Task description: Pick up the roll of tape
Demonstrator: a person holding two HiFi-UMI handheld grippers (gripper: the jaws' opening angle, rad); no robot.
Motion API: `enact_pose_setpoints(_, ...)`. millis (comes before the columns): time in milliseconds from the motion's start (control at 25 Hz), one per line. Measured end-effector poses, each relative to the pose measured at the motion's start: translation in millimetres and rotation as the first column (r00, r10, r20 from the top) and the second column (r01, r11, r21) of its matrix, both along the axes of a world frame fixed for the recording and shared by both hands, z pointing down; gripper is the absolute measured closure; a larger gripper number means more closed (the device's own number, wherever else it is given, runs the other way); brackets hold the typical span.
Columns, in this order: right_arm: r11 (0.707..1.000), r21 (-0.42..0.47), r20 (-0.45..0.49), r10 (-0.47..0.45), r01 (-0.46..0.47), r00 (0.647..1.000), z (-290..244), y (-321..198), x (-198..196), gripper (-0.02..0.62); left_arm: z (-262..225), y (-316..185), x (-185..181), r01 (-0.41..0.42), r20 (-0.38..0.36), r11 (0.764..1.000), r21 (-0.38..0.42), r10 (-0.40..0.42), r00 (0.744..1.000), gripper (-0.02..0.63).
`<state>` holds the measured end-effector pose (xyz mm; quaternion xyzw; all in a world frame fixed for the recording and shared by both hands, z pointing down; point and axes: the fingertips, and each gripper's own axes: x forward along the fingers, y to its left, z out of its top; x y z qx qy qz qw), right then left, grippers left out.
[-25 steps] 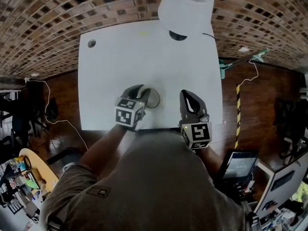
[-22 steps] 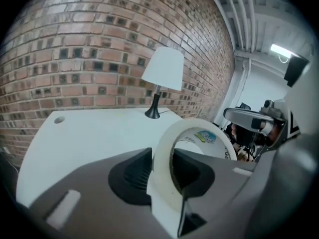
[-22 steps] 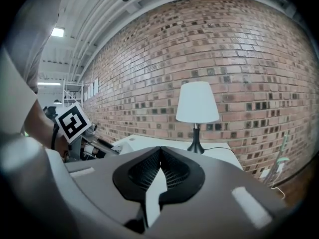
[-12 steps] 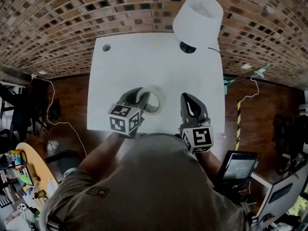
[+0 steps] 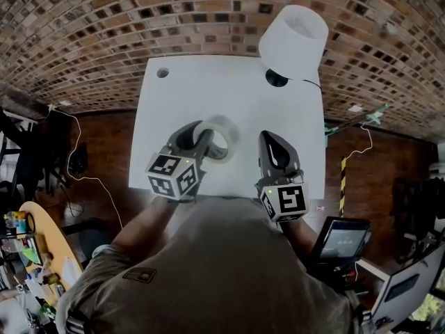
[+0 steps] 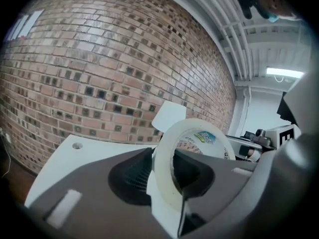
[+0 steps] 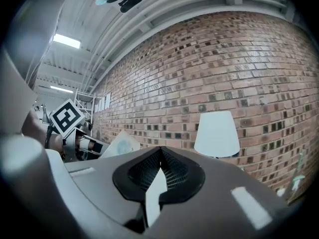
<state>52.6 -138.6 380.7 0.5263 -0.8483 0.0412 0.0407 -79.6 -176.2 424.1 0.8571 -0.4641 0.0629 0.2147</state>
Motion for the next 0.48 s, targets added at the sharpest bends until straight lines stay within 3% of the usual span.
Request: enact_pose_setpoints(480, 0.999, 0.035, 0.029, 0.003, -0.004, 1.000, -25, -4, -13, 0.583, -45, 4, -29, 0.086, -0.061, 0.986, 0.145, -0.078, 0.995, 0.502)
